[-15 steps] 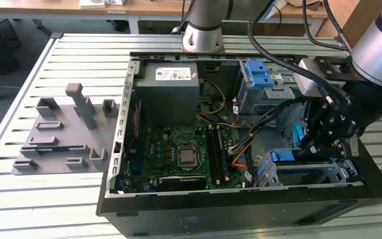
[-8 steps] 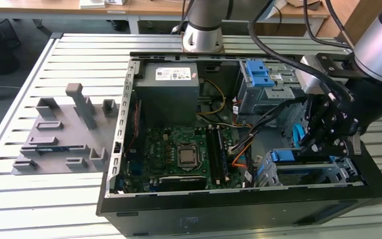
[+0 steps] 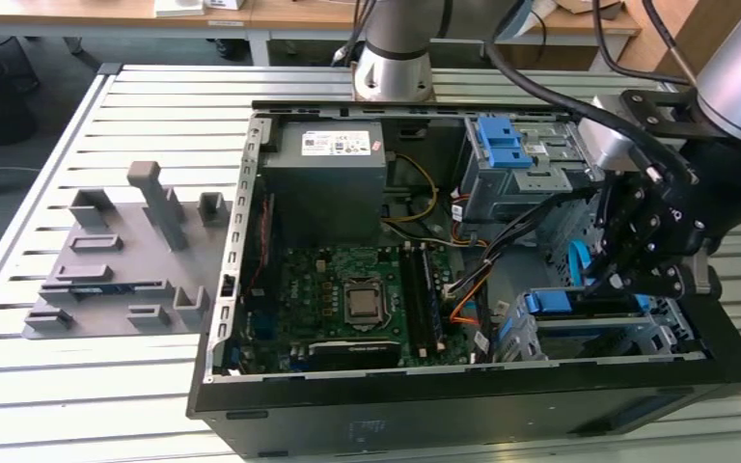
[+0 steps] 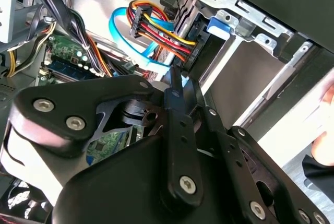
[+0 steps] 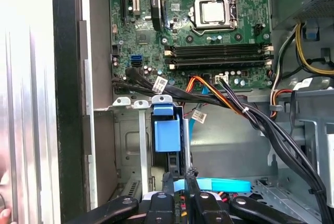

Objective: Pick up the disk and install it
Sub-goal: 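Insert the second disk wire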

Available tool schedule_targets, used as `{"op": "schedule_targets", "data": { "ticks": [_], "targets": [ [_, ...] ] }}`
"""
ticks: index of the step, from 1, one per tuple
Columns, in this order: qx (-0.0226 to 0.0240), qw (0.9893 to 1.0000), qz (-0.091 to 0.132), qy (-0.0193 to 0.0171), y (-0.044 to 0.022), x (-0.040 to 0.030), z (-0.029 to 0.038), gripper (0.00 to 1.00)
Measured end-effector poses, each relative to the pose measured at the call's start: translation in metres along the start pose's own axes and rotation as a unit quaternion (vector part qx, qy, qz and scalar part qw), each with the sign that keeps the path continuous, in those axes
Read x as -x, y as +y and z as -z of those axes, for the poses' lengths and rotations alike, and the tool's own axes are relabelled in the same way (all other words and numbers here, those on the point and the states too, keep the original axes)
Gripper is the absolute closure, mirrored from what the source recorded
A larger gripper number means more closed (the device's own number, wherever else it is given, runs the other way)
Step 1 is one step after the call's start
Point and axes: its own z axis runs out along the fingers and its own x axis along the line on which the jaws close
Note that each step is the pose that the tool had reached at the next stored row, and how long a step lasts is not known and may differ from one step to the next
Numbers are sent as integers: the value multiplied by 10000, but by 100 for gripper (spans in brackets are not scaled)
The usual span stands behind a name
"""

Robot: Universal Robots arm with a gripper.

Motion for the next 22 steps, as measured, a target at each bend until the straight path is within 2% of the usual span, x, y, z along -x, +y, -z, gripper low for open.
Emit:
{"op": "schedule_targets", "data": {
  "ticks": [6,7,8,14,22],
  "targets": [
    [1,10000,0,-1,-2,0,10,78],
    [1,10000,0,-1,-5,1,4,78],
    [1,10000,1,-1,-8,1,-4,85],
    [1,10000,0,0,-11,1,-63,85],
    [1,10000,0,1,-22,1,-96,85]
  ]
}}
